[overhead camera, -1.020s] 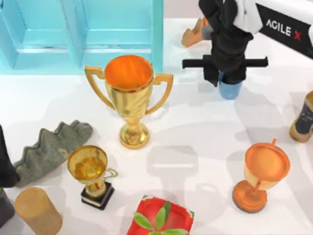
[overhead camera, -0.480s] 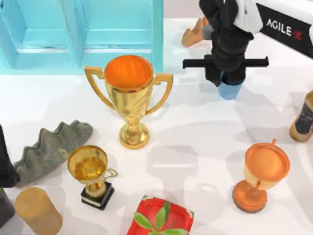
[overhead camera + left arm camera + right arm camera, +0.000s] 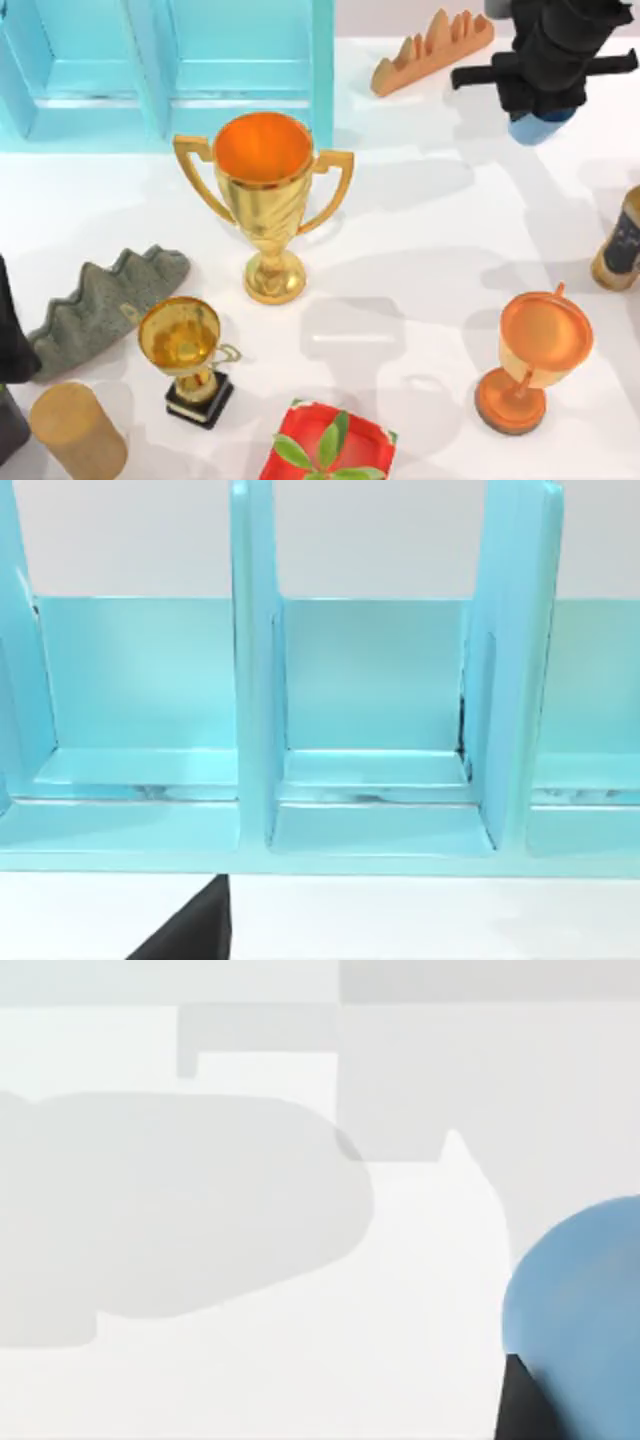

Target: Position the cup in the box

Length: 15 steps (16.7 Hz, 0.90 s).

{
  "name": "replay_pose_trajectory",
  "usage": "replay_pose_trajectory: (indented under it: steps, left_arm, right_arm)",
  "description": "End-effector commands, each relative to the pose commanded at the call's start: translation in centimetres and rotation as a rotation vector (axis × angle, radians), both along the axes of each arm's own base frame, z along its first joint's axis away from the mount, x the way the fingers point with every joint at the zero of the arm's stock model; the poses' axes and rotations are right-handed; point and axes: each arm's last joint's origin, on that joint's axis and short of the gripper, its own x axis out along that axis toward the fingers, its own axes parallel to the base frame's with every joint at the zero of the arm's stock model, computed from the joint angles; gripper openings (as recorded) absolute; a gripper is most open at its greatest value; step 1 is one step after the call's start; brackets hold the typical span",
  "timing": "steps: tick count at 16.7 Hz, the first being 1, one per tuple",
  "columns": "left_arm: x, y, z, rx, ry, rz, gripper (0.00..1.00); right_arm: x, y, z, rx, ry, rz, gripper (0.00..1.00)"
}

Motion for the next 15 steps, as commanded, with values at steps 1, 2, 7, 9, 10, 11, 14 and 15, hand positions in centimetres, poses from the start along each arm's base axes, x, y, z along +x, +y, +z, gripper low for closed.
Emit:
replay_pose_trajectory:
  steps: [1, 2, 7, 9, 10, 11, 14, 15]
  left_arm:
    - [0.0, 0.0, 0.0, 0.000, 0.000, 0.000, 1.00]
    - [0.0, 0.0, 0.0, 0.000, 0.000, 0.000, 1.00]
    - [0.0, 0.0, 0.0, 0.000, 0.000, 0.000, 1.00]
    - [0.0, 0.0, 0.0, 0.000, 0.000, 0.000, 1.00]
    - [0.0, 0.0, 0.0, 0.000, 0.000, 0.000, 1.00]
    - [0.0, 0.0, 0.0, 0.000, 0.000, 0.000, 1.00]
    - [0.0, 0.0, 0.0, 0.000, 0.000, 0.000, 1.00]
    - [0.0, 0.0, 0.0, 0.000, 0.000, 0.000, 1.00]
  right_arm:
    - [-0.6, -2.3, 1.3, -0.006, -0.007, 0.010, 0.00]
    - [-1.3, -5.1, 2.4, -0.015, -0.006, 0.012, 0.00]
    - [-9.0, -19.2, 6.0, -0.040, 0.091, -0.073, 0.00]
    - [-12.7, -22.3, 6.6, -0.028, 0.141, -0.104, 0.00]
    - [-14.2, -23.2, 6.7, -0.019, 0.164, -0.113, 0.00]
    - [-15.3, -23.8, 6.8, -0.010, 0.182, -0.119, 0.00]
    - [-16.3, -24.2, 6.8, -0.001, 0.200, -0.123, 0.00]
    - [-16.3, -24.2, 6.8, -0.001, 0.200, -0.123, 0.00]
